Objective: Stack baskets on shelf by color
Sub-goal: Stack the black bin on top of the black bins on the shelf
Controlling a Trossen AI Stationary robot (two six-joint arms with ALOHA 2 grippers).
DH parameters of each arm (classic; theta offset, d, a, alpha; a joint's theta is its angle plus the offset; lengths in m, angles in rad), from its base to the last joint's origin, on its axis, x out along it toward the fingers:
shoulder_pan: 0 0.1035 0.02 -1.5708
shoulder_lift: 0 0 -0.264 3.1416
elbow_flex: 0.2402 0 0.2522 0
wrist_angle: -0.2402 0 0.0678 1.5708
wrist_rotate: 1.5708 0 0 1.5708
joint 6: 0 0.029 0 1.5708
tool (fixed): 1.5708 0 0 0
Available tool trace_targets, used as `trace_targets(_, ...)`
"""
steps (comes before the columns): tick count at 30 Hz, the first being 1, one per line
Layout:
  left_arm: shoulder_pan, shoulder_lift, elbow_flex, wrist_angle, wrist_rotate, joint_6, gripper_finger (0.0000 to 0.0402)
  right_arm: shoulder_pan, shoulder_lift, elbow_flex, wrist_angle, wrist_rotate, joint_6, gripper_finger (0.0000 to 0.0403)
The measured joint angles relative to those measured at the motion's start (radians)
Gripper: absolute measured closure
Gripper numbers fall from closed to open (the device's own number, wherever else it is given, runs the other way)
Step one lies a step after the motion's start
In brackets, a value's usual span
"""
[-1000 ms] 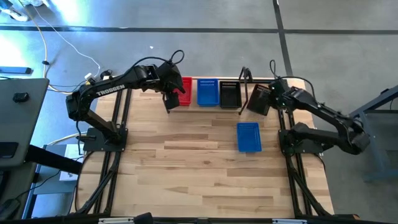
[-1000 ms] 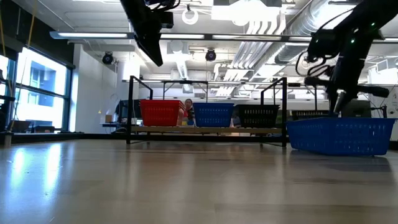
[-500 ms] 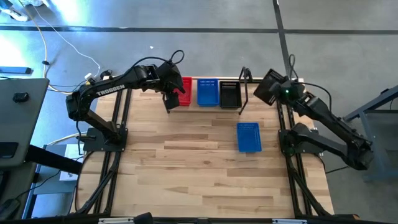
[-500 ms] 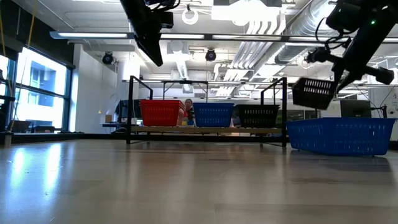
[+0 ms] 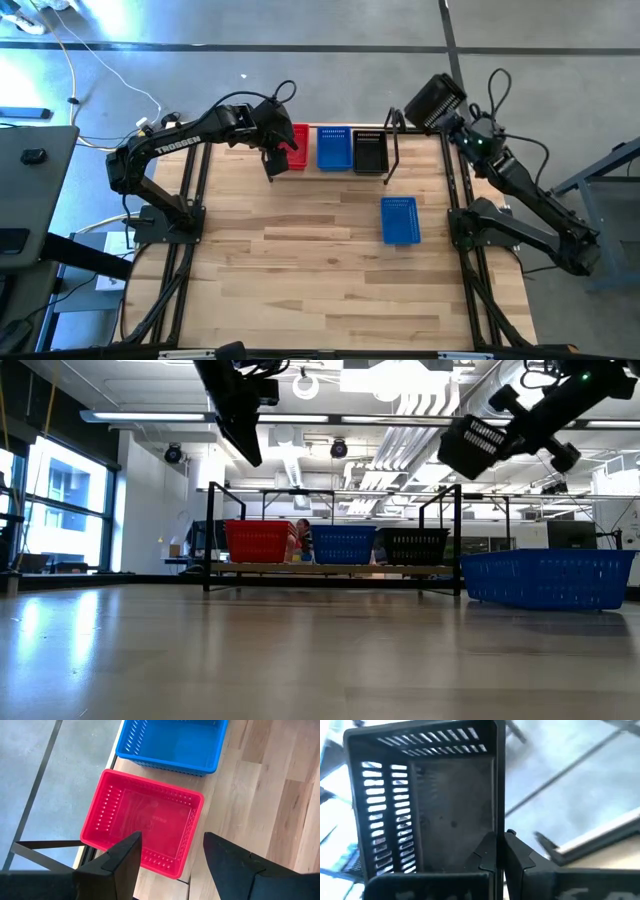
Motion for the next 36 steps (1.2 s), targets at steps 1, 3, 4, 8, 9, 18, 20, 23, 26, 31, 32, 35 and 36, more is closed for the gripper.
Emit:
trace_targets(1, 0.0, 0.0, 0.0, 0.0, 0.0, 0.0, 0.02, 0.0, 0.0, 0.0, 0.024, -0.012, -0.009, 0.0403)
trace_targets(3, 0.0, 0.0, 0.0, 0.0, -0.001, 0.0, 0.02, 0.002, 0.0, 0.0, 0.066, -0.036, -0.033, 0.0403)
trace_targets(4, 0.0, 0.0, 0.0, 0.0, -0.001, 0.0, 0.02, 0.007, 0.0, 0.001, 0.082, -0.041, -0.043, 0.0403)
trace_targets(8, 0.0, 0.0, 0.0, 0.0, -0.004, 0.0, 0.02, 0.038, 0.009, 0.024, 0.1, -0.053, -0.083, 0.0403)
trace_targets(9, 0.0, 0.0, 0.0, 0.0, -0.004, 0.0, 0.02, 0.049, 0.015, 0.039, 0.099, -0.054, -0.099, 0.0403)
trace_targets(18, 0.0, 0.0, 0.0, 0.0, -0.004, 0.0, 0.02, 0.135, 0.181, 0.301, -0.152, -0.039, -0.176, 0.0403)
trace_targets(20, 0.0, 0.0, 0.0, 0.0, -0.004, 0.0, 0.02, 0.161, 0.232, 0.373, -0.24, -0.035, -0.176, 0.0403)
trace_targets(23, 0.0, 0.0, 0.0, 0.0, -0.004, 0.0, 0.02, 0.199, 0.313, 0.482, -0.371, -0.036, -0.155, 0.0403)
trace_targets(26, 0.0, 0.0, 0.0, 0.0, -0.004, 0.0, 0.02, 0.232, 0.392, 0.589, -0.5, -0.04, -0.144, 0.0403)
trace_targets(31, 0.0, 0.0, 0.0, 0.0, -0.004, 0.0, 0.02, 0.269, 0.514, 0.719, -0.668, -0.045, -0.092, 0.0403)
trace_targets(32, 0.0, 0.0, 0.0, 0.0, -0.004, 0.0, 0.02, 0.274, 0.534, 0.736, -0.683, -0.055, -0.084, 0.0403)
trace_targets(35, 0.0, 0.0, 0.0, 0.0, -0.003, 0.0, 0.02, 0.279, 0.591, 0.771, -0.696, -0.108, -0.076, 0.0403)
trace_targets(36, 0.0, 0.0, 0.0, 0.0, -0.003, 0.0, 0.02, 0.279, 0.608, 0.778, -0.696, -0.128, -0.07, 0.0403)
